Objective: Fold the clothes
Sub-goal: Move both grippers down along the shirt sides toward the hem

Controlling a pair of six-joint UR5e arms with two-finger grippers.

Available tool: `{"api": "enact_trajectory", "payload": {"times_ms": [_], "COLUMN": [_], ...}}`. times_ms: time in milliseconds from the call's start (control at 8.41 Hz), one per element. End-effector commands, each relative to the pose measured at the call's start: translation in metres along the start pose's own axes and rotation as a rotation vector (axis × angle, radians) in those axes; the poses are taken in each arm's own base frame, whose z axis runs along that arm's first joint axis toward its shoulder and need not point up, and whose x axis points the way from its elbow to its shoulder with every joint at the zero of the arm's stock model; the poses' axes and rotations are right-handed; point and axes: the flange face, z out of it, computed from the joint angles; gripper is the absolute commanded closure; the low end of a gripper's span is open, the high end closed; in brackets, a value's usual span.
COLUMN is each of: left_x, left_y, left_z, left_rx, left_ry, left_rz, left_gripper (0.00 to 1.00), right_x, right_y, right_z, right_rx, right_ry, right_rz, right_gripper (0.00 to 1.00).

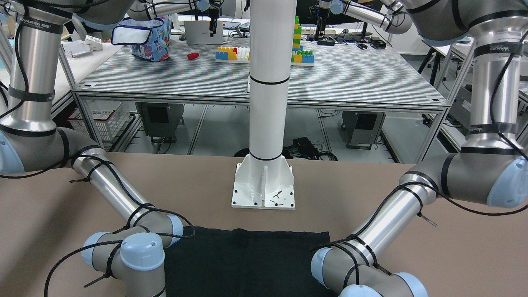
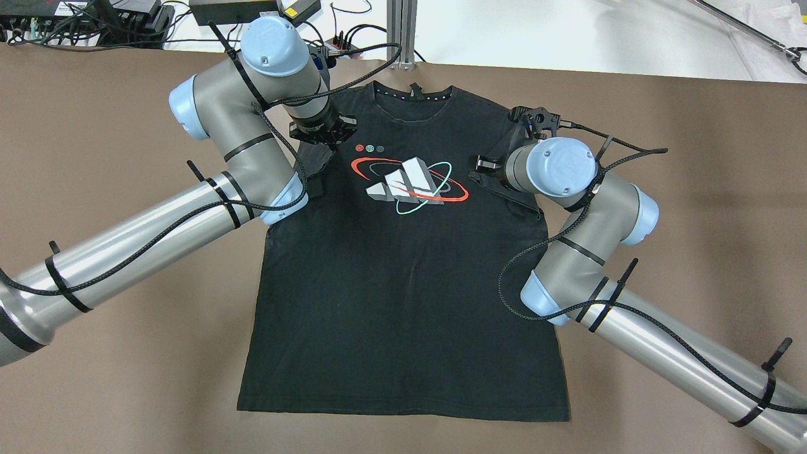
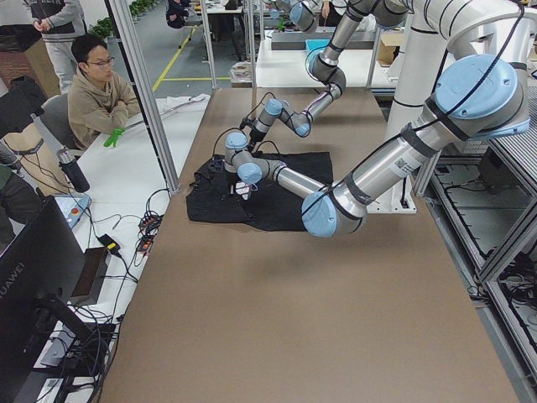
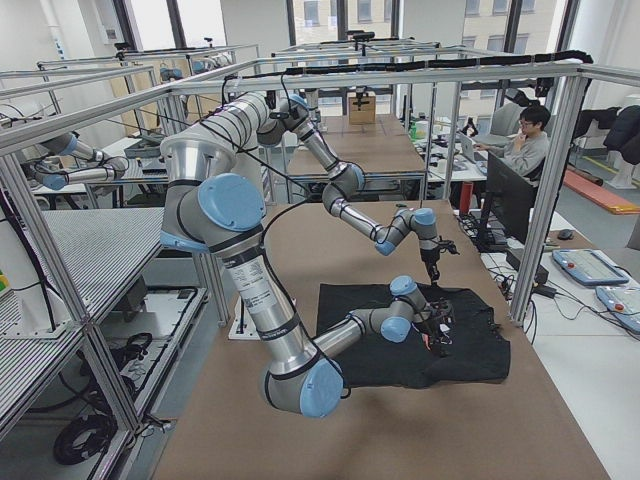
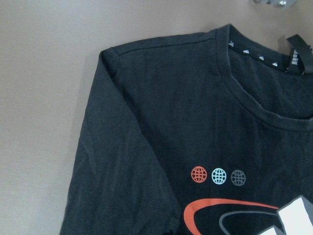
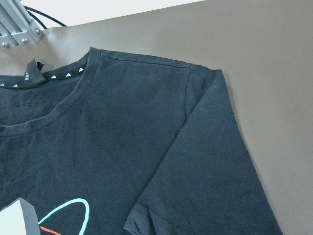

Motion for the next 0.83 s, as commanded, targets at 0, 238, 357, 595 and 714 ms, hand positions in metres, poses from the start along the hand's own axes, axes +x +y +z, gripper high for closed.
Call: {"api": "enact_trajectory", "payload": {"times_ms": [0, 238, 357, 595, 714], "left_x": [-0.016, -0.017, -0.014, -0.021, -0.039], "left_y": [0.010, 0.013, 0.014, 0.033, 0.062], "left_z": [0.015, 0.017, 0.015, -0.017, -0.044], "left_rx": [0.001, 0.001, 0.026, 0.084, 0.093], "left_ry": [0.003, 0.005, 0.004, 0.057, 0.111], "left_rz": [0.005, 0.002, 0.004, -0.038, -0.086], "left_gripper": [1.00, 0.39, 0.00, 0.00, 0.00], "right_x": [0.001, 0.003, 0.001, 0.004, 0.009], "right_y": [0.000, -0.001, 0.000, 0.003, 0.020], "right_z": [0.000, 0.001, 0.000, -0.014, -0.033], "right_rx": [0.005, 0.005, 0.005, 0.001, -0.012], "right_ry": [0.003, 0.005, 0.003, -0.009, -0.018], "right_rz": [0.000, 0.002, 0.001, 0.010, 0.006], "right_gripper": [0.06, 0.06, 0.06, 0.06, 0.06]}}
